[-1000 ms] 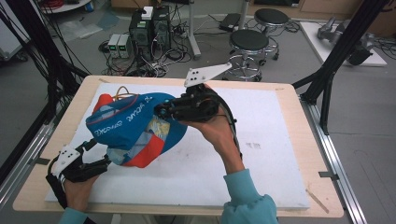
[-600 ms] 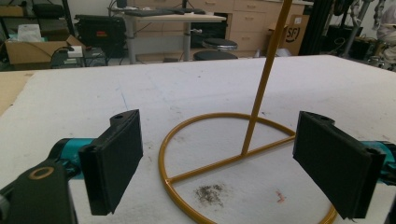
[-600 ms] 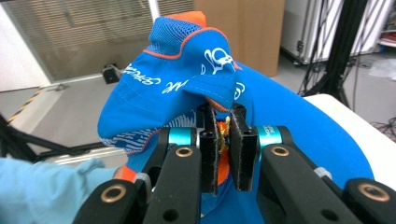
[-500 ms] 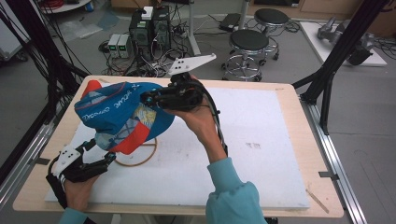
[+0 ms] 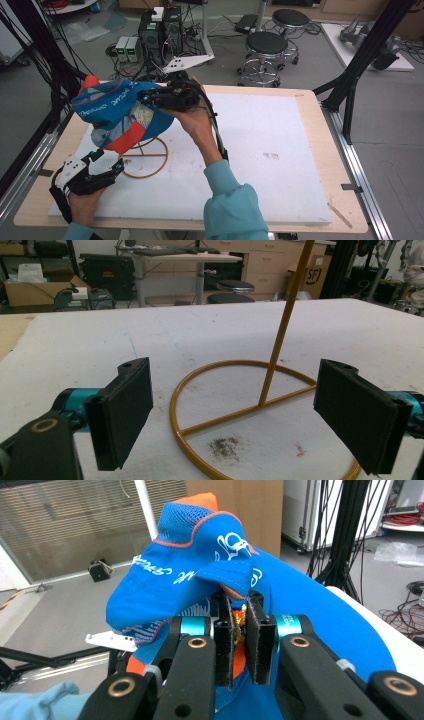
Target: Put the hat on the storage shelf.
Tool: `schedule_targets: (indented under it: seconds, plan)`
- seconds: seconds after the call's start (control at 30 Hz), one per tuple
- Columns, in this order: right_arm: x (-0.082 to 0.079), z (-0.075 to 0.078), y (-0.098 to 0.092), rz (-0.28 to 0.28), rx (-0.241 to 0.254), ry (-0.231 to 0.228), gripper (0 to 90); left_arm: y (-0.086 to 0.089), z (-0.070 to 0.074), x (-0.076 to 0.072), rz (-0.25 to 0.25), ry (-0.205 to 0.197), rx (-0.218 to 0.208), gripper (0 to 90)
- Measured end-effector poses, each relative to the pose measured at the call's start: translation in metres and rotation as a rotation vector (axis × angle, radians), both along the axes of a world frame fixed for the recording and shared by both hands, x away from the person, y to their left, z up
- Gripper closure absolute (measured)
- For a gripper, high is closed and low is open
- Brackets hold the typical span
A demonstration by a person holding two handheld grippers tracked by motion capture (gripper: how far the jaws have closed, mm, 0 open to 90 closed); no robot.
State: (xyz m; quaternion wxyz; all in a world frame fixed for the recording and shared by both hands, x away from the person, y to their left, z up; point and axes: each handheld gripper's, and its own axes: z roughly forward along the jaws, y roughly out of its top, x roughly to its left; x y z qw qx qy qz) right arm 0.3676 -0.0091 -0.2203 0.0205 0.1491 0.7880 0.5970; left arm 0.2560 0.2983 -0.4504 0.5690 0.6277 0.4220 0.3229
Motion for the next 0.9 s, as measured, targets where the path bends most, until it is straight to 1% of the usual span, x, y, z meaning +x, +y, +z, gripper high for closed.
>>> schedule_targets:
  seconds: [0.07,0.27,0.4,0.53,0.6,0.7,0.77,0.83,0.9]
  plan:
    - [0.002,-0.001,0.005,-0.018,-0.007,-0.005,84.2,0.0,0.0,0.0,-0.001,-0.001,0.001,16.2]
    - [0.005,-0.005,0.013,-0.037,-0.04,-0.004,84.1,0.0,0.0,0.0,-0.002,-0.003,0.001,16.2]
    - [0.007,-0.007,0.016,-0.053,-0.055,-0.001,83.9,0.0,0.0,0.0,-0.001,-0.002,0.002,16.2]
    - [0.008,-0.01,0.018,-0.076,-0.084,0.0,83.7,0.0,0.0,0.0,-0.002,-0.002,0.002,16.3]
    - [0.008,-0.011,0.018,-0.077,-0.088,0.004,83.6,-0.001,0.0,0.0,-0.002,-0.002,0.001,16.3]
    - [0.008,-0.012,0.02,-0.082,-0.107,-0.005,83.1,0.0,0.0,0.0,-0.004,-0.001,0.007,16.3]
    - [0.008,-0.012,0.02,-0.096,-0.105,-0.005,82.5,0.0,0.0,0.0,-0.004,-0.002,0.007,16.3]
    - [0.008,-0.012,0.02,-0.093,-0.114,-0.008,82.1,0.0,0.0,0.0,-0.004,-0.002,0.007,16.2]
    - [0.008,-0.013,0.02,-0.105,-0.134,-0.019,81.3,0.0,0.0,0.0,-0.005,-0.002,0.009,16.3]
